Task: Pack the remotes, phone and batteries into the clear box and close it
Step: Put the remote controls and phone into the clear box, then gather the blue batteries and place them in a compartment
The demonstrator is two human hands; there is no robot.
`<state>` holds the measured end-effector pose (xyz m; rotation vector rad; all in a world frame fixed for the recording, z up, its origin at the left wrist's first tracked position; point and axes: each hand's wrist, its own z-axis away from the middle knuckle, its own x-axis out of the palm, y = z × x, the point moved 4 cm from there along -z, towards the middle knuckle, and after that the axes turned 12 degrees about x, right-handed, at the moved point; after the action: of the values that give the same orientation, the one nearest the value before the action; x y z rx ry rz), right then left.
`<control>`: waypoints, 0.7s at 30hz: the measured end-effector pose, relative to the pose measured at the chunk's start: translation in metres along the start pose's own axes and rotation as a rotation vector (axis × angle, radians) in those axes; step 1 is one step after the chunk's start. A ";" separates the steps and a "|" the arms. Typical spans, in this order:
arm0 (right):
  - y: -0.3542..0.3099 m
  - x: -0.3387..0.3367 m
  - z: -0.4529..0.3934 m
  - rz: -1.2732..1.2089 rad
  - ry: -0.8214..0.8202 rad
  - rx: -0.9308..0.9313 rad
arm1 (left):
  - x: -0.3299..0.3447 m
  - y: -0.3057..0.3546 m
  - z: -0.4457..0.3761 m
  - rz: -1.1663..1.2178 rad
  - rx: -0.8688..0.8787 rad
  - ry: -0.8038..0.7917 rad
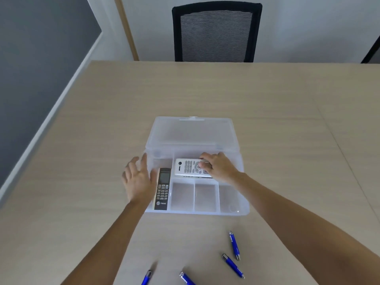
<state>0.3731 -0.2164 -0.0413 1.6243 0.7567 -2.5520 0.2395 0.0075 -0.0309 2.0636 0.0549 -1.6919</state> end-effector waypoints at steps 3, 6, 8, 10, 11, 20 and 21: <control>-0.009 0.012 -0.006 0.014 0.004 0.065 | 0.012 -0.022 0.018 0.153 -0.146 -0.169; -0.013 0.021 -0.006 -0.024 -0.054 0.120 | 0.016 -0.026 0.017 0.253 -0.170 -0.113; -0.017 0.023 -0.005 -0.015 -0.103 0.110 | 0.016 -0.030 0.014 0.237 -0.207 -0.086; -0.022 0.018 -0.003 0.025 -0.134 0.108 | 0.016 -0.031 0.015 0.268 -0.237 -0.073; -0.024 0.015 -0.002 0.062 -0.161 0.116 | 0.016 -0.032 0.015 0.283 -0.237 -0.074; -0.020 -0.007 0.105 -0.262 0.226 0.075 | -0.004 -0.040 0.059 0.582 -0.307 0.006; -0.007 -0.008 0.132 -0.354 0.375 0.063 | -0.009 -0.042 0.078 0.593 -0.304 0.062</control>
<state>0.2628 -0.2661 0.0133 2.2049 1.0882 -2.5328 0.1524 0.0180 -0.0470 1.6833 -0.2421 -1.1744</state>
